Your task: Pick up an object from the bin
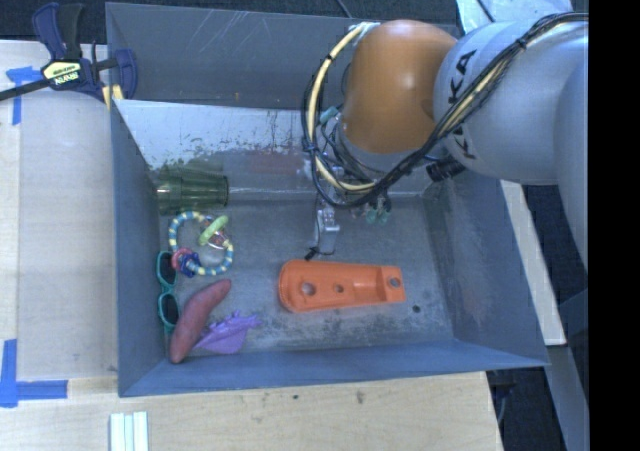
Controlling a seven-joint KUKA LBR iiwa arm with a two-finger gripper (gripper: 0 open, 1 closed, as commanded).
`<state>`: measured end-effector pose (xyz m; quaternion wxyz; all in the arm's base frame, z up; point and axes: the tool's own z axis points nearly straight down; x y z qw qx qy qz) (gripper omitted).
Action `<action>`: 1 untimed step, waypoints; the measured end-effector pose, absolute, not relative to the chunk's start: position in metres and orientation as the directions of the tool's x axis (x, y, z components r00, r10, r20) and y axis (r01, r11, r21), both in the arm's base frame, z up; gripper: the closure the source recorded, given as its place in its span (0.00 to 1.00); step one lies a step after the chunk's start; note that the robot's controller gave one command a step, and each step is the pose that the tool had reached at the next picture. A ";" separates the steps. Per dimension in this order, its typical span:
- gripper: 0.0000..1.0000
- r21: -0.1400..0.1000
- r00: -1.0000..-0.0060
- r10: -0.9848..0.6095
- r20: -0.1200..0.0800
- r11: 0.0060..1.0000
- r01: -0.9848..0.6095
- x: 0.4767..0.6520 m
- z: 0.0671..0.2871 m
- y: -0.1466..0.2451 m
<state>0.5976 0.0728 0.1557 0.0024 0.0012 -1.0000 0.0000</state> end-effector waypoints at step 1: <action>0.00 0.001 -1.000 -0.001 -0.003 1.000 -0.001 0.599 0.161 0.073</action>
Offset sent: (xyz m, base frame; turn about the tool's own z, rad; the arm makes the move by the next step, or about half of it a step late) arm -0.0369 -0.0325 -0.0696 -0.0343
